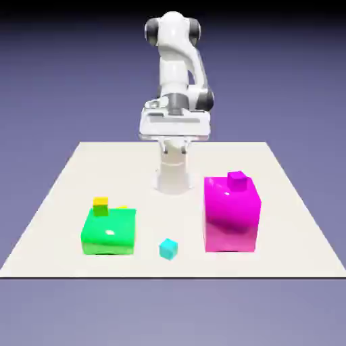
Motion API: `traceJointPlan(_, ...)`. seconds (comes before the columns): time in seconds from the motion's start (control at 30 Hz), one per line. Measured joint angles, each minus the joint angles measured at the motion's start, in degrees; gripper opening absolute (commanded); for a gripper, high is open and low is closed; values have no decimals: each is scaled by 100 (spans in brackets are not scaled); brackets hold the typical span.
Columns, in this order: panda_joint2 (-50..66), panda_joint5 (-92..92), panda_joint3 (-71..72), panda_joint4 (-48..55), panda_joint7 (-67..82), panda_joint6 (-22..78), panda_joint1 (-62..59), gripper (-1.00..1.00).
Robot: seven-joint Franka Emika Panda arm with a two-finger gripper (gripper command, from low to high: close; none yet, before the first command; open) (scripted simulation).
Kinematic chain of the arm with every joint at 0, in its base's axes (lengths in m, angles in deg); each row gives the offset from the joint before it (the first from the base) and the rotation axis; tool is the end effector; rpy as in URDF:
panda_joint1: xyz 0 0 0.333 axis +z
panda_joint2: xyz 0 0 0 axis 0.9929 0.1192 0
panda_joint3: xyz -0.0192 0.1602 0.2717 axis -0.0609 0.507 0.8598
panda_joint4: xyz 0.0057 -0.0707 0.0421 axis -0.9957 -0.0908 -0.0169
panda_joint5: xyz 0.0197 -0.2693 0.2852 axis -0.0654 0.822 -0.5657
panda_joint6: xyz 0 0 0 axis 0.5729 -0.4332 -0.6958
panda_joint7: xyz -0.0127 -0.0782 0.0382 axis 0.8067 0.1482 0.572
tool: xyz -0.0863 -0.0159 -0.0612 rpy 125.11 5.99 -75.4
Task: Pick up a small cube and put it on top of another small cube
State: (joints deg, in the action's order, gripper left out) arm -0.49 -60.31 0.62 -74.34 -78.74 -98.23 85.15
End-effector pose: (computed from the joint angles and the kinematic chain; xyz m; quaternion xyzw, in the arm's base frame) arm 0.3936 0.0027 0.4505 -0.8700 0.3195 -0.3481 0.1408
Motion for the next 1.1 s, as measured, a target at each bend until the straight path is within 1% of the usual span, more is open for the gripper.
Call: traceJointPlan(1.1, 4003, -4372, -3487, 1140, 8223, 1442, 3575, 0)
